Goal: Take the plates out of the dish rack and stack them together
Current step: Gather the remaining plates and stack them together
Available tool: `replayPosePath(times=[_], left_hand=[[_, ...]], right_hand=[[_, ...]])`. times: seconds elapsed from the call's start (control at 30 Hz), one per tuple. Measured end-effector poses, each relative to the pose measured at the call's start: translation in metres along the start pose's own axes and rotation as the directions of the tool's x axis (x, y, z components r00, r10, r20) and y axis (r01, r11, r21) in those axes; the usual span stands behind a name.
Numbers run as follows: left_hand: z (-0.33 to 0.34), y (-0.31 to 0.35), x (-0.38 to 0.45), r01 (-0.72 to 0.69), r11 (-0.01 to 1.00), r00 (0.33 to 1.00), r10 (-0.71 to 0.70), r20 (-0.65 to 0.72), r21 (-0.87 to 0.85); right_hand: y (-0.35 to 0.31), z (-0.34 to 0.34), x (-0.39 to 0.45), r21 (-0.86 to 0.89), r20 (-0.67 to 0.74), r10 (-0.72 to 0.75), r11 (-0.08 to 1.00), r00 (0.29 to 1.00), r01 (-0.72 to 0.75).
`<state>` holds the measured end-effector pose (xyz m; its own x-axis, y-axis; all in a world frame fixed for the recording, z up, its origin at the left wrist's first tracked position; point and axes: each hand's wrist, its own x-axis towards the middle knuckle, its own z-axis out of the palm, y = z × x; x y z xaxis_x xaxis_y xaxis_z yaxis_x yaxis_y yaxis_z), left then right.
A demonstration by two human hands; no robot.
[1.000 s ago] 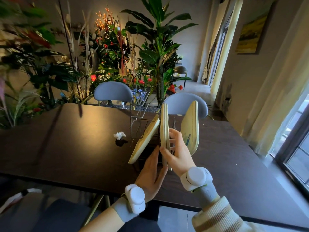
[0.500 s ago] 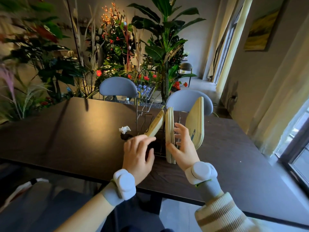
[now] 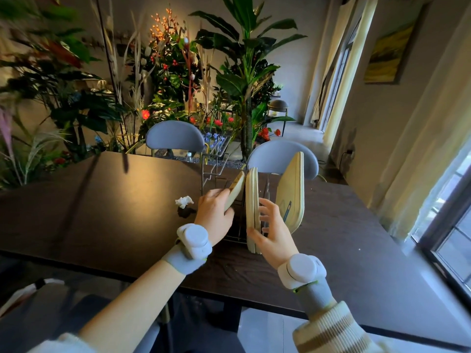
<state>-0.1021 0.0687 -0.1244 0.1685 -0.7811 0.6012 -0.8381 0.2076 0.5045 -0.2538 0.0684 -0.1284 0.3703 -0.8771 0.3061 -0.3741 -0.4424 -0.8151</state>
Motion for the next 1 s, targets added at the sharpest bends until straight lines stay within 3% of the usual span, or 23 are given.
replayPosePath(times=[0.1, 0.3, 0.43, 0.7, 0.87, 1.0], left_hand=[[-0.007, 0.010, 0.004, 0.054, 0.990, 0.993, -0.067, -0.100, -0.128], [-0.035, 0.025, 0.021, 0.005, 0.951, 0.966, -0.084, -0.243, -0.309], [-0.055, 0.042, 0.029, -0.004, 0.867, 0.967, -0.124, -0.222, -0.498], [-0.078, 0.046, 0.040, -0.134, 0.853, 0.926, -0.073, -0.370, -0.504], [-0.084, 0.051, 0.046, -0.146, 0.823, 0.924, -0.085, -0.373, -0.549], [-0.078, 0.058, 0.043, -0.245, 0.880, 0.913, 0.068, -0.401, -0.407]], right_hand=[[0.003, -0.002, 0.000, -0.011, -0.002, 0.000, 1.000, 1.000, 0.000], [0.005, -0.002, 0.000, -0.018, -0.002, 0.018, 1.000, 1.000, -0.018], [0.002, -0.001, -0.001, -0.015, 0.026, 0.014, 1.000, 1.000, -0.013], [-0.001, -0.005, -0.001, -0.022, 0.010, 0.012, 1.000, 1.000, -0.012], [-0.002, -0.006, -0.003, -0.019, 0.006, 0.015, 1.000, 1.000, -0.015], [-0.003, -0.009, -0.003, -0.006, -0.015, 0.024, 1.000, 1.000, -0.024]])
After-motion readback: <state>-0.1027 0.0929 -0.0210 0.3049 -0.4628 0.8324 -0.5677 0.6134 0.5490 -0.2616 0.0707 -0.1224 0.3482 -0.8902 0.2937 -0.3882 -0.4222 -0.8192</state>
